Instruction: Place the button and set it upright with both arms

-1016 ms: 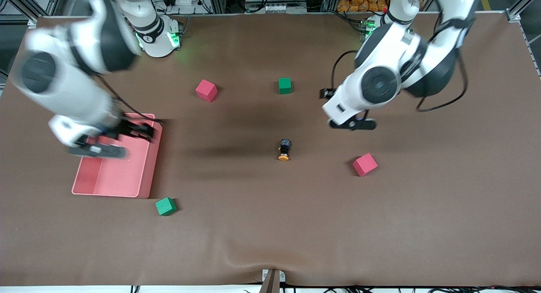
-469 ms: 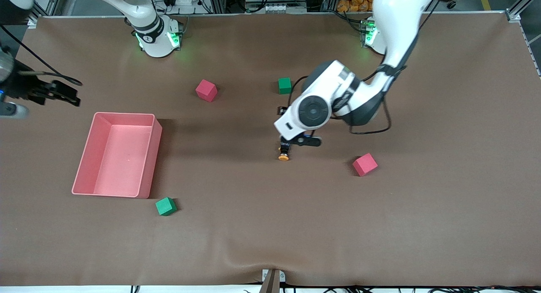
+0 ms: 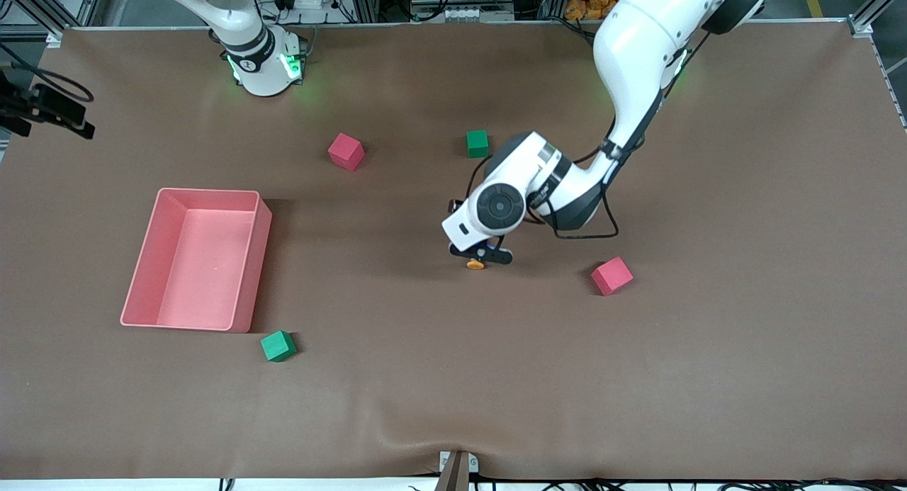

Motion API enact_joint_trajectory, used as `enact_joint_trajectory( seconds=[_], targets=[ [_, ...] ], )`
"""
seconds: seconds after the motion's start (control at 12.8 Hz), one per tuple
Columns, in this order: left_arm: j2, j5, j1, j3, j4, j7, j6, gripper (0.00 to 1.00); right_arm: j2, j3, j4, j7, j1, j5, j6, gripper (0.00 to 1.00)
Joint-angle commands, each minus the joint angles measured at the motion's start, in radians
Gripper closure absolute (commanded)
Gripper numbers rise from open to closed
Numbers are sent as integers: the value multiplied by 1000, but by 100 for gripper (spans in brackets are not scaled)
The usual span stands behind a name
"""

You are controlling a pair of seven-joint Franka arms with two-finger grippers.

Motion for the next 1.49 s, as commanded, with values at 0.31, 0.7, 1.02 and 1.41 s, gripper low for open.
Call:
enact_joint_trajectory(
  seconds=[0.31,0.7,1.02,1.41],
  targets=[
    [122,14,-57,63,98,39,106,0,-1,25,9,-30,-27,16,-51,0],
    [136,14,-88,112,102,9,106,19,5,20,7,110,-29,60,-2,0],
    [143,10,-100,110,109,-112,106,24,5,20,7,129,-21,54,35,0],
    [150,11,-111,112,107,-139,125,27,5,19,7,52,-24,54,26,0]
  ],
)
